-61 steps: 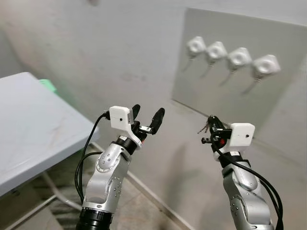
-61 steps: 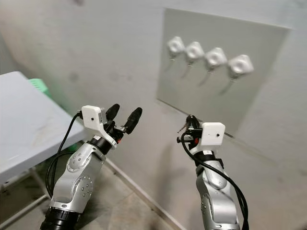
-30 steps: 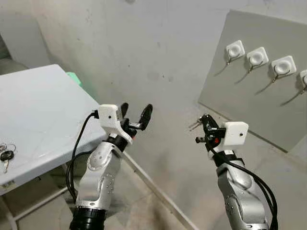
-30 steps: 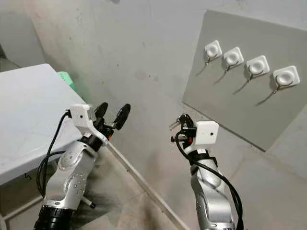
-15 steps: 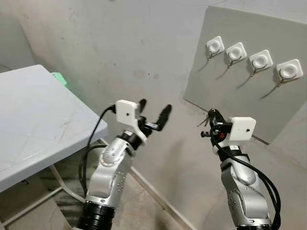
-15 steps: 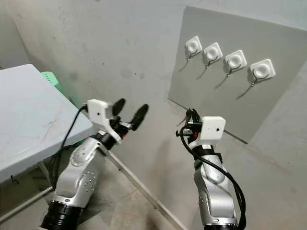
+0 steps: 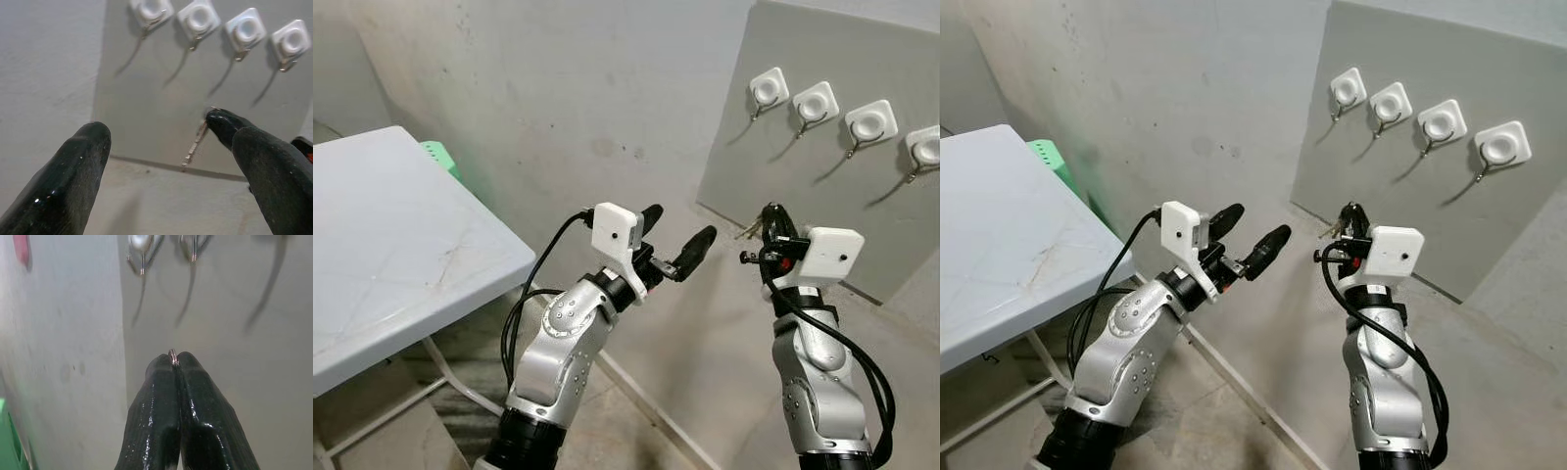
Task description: Hang keys on a hook
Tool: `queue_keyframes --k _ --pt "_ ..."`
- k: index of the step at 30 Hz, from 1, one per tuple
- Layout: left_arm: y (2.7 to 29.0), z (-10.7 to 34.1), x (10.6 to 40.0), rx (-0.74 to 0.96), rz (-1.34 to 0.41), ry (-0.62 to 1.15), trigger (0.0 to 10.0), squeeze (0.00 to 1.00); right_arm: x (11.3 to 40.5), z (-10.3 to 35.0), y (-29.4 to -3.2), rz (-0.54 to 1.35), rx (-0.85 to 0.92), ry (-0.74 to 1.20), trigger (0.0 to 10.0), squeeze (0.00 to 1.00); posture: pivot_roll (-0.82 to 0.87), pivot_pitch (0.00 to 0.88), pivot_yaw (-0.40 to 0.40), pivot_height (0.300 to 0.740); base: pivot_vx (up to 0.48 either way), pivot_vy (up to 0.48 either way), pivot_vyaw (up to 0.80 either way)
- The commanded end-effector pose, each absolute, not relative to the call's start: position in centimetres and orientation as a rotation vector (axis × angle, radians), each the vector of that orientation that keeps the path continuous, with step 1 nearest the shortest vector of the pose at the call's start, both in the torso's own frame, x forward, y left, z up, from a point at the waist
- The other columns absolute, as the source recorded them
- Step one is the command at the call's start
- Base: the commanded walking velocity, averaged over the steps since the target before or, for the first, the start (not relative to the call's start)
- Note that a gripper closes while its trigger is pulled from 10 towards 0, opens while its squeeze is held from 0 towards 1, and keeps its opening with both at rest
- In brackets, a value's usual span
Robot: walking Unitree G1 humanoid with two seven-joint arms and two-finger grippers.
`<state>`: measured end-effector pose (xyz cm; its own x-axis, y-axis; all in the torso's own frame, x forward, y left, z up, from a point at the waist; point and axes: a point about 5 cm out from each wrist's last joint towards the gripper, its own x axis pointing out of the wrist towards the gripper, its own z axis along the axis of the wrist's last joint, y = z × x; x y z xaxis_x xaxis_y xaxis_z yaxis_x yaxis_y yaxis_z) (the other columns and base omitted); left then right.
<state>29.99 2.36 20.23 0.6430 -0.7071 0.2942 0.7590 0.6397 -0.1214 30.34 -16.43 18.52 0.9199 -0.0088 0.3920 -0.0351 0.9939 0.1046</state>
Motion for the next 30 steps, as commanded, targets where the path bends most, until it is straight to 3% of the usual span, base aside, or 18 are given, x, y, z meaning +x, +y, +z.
queue_keyframes --k 1,14,30 --pt "1.9 21.4 29.7 -0.238 -0.884 -0.264 10.0 0.0 30.3 20.6 -16.4 0.023 0.138 -0.499 10.0 0.0 -0.03 0.026 -0.02 0.74 0.0 0.0 0.0" --pt "2.6 22.4 29.8 -0.232 -0.863 -0.289 10.0 0.0 31.8 23.2 -14.6 0.173 0.187 -0.574 10.0 0.0 -0.02 0.025 -0.029 0.74 0.0 0.0 0.0" --pt "3.2 22.7 29.6 -0.246 -0.831 -0.294 10.0 0.0 34.1 24.0 -15.0 0.21 0.239 -0.565 10.0 0.0 0.01 0.019 -0.047 0.74 0.0 0.0 0.0"
